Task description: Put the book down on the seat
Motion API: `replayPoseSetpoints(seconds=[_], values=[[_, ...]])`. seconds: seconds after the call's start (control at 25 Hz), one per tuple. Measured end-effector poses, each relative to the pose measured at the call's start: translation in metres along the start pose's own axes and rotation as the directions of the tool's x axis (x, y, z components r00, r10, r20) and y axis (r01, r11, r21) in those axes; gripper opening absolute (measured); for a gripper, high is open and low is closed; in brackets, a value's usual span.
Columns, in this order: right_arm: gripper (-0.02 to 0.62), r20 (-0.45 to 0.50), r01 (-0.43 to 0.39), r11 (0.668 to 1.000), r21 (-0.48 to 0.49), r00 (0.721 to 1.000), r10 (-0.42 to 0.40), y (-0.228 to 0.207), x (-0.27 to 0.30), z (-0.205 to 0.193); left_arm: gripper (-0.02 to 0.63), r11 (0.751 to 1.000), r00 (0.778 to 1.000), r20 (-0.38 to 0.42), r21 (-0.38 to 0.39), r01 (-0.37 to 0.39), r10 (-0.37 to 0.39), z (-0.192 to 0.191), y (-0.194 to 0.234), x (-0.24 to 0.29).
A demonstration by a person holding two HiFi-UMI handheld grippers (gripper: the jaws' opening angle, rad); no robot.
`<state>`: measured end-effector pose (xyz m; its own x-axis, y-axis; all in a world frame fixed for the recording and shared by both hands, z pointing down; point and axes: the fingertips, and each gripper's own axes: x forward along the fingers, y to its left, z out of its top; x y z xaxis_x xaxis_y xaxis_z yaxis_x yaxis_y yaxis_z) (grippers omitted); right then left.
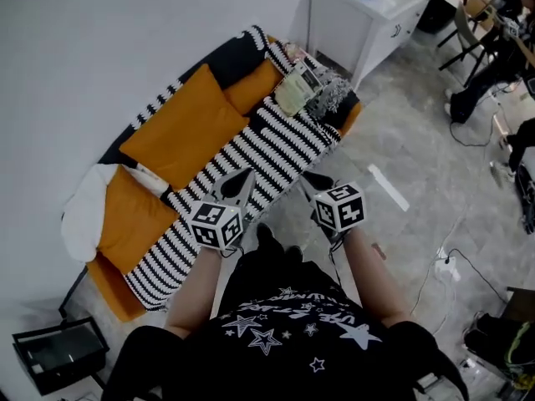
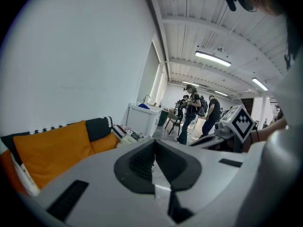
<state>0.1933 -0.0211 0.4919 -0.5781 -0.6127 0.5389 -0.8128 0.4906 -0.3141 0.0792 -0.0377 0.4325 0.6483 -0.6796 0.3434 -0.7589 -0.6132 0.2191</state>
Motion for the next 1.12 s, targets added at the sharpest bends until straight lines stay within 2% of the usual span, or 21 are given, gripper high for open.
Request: replayPoseSetpoints(seconds=[0.16, 0.28, 0.56, 0.72, 0.88, 1.12], values=[[0.048, 0.012, 0.002, 1.0, 0.029, 1.0, -0.002, 0.003, -0.012, -0.015, 0.009, 1.0, 0.999, -0.037, 0.02, -0.015, 0.016, -0.013, -0.009, -0.013], [0.048, 0.012, 0.001, 0.999, 0.051, 1.0, -0.001, 0.001, -0.022, -0.025, 0.009, 0.999, 0.998, -0.056, 0.039, 0.0, 0.002, -0.016, -0.019, -0.009], [0.048, 0.02, 0.01, 0.996, 0.092, 1.0, -0.012, 0.002, -0.032, -0.036, 0.009, 0.996, 0.998, -0.03, 0.079, 0.051, -0.048, -0.004, -0.039, 0.002], [0.048, 0.039, 0.008, 0.998, 0.058, 0.999, -0.01, 0.023, -0.032, -0.028, 0.009, 0.996, 0.998, -0.018, 0.065, 0.064, -0.063, -0.009, -0.037, -0.012], [0.048, 0.074, 0.023, 0.997, 0.076, 0.997, -0.028, 0.048, -0.034, -0.03, 0.008, 0.994, 0.996, -0.023, 0.067, 0.082, -0.081, -0.022, -0.034, -0.041], [0.048, 0.09, 0.044, 0.997, 0.067, 0.995, -0.05, 0.111, -0.036, -0.044, 0.009, 0.993, 0.996, -0.011, 0.071, 0.09, -0.09, -0.037, -0.017, -0.104]])
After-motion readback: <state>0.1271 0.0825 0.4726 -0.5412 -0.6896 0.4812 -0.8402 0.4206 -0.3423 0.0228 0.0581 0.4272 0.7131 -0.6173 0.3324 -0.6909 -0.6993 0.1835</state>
